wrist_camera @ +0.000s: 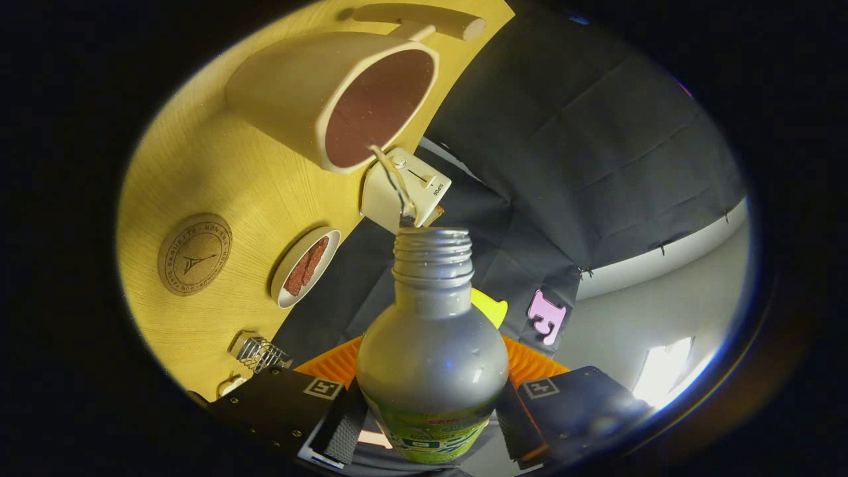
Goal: Take the bottle from table, then pour the juice into the cup, finally place the bottle on the coaster
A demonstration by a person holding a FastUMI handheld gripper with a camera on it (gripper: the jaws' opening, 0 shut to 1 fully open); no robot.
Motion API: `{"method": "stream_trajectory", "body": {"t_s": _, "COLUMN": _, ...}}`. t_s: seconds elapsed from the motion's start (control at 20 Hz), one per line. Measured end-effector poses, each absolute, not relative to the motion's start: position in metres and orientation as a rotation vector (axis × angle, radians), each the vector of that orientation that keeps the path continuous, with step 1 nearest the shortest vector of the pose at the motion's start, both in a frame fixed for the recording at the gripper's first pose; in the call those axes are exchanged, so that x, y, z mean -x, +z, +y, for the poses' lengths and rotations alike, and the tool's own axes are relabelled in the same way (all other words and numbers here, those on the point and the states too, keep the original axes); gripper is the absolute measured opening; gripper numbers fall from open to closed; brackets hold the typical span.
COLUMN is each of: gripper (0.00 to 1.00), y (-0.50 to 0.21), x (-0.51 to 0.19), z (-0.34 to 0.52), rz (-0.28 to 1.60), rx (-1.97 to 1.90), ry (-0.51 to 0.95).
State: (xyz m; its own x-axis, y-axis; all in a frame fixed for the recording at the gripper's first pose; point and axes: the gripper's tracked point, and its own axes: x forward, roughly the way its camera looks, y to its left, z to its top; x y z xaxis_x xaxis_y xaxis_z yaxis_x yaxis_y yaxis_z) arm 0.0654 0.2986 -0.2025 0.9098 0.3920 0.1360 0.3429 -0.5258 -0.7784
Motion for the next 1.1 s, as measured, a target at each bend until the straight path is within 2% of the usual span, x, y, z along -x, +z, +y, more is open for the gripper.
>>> {"method": "stream_trajectory", "body": {"t_s": 1.1, "gripper": 0.82, "y": -0.22, "x": -0.056, "z": 0.318, "rz": -0.556, "rx": 2.265, "ry": 0.117}}
